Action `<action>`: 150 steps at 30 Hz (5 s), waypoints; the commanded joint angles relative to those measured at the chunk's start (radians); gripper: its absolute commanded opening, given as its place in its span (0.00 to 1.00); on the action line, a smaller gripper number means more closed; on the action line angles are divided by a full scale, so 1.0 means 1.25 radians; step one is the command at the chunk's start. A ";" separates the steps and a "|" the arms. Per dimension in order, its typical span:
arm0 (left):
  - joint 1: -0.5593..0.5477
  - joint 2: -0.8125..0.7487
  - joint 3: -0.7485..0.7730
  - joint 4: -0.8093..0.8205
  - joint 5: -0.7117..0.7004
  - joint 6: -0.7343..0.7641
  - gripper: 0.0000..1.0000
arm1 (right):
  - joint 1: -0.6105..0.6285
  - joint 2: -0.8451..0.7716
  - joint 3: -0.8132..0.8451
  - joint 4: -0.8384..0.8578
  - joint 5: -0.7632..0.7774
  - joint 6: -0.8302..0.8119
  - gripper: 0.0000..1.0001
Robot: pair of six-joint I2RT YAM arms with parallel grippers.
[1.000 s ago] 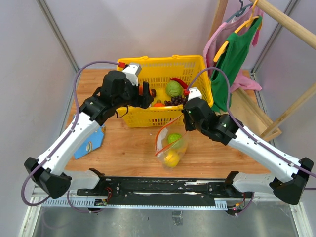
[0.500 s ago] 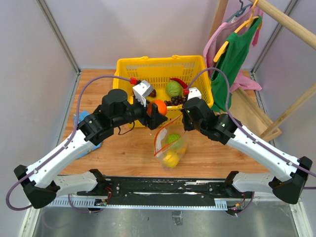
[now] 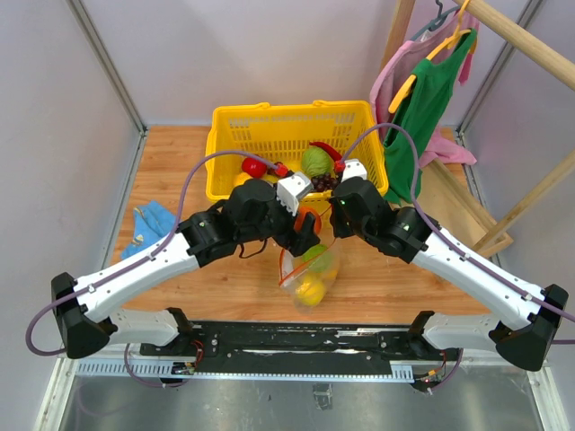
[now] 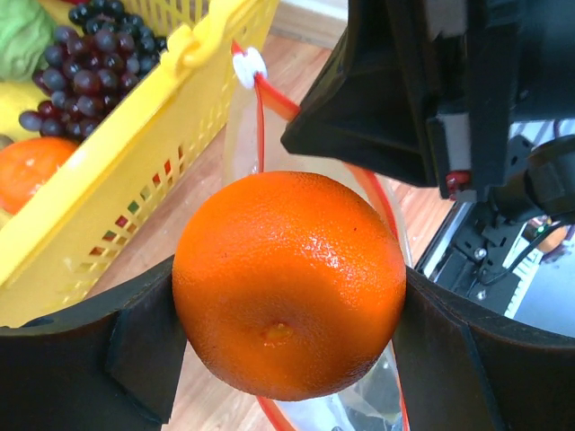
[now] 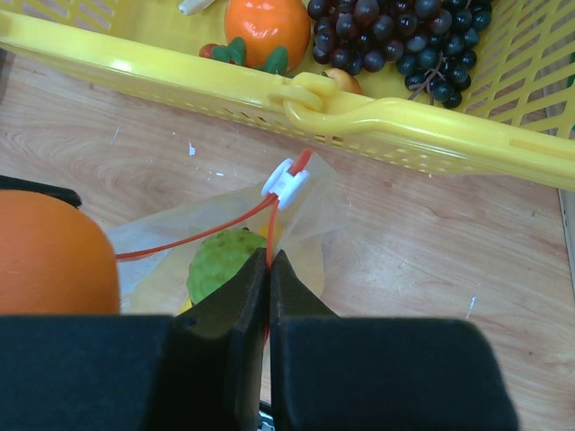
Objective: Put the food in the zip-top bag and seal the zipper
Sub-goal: Place the fake fruit in the zipper food storage bag, then pick up the fake vegetable from the bin.
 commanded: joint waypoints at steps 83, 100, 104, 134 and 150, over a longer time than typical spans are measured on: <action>0.302 0.243 0.313 -0.258 -0.312 -0.048 0.93 | -0.011 -0.037 0.004 0.022 0.070 -0.027 0.03; 0.397 0.497 0.356 -0.201 -0.328 -0.078 0.86 | -0.012 -0.025 0.007 0.025 0.070 -0.059 0.04; 0.414 0.548 0.346 -0.170 -0.332 -0.079 0.86 | -0.012 -0.022 0.005 0.026 0.066 -0.062 0.04; 0.460 0.701 0.338 -0.048 -0.328 -0.037 0.67 | -0.034 -0.018 -0.001 0.026 0.036 -0.094 0.04; 0.457 0.480 0.281 -0.070 -0.194 -0.024 0.36 | -0.036 -0.019 0.004 0.026 0.027 -0.086 0.04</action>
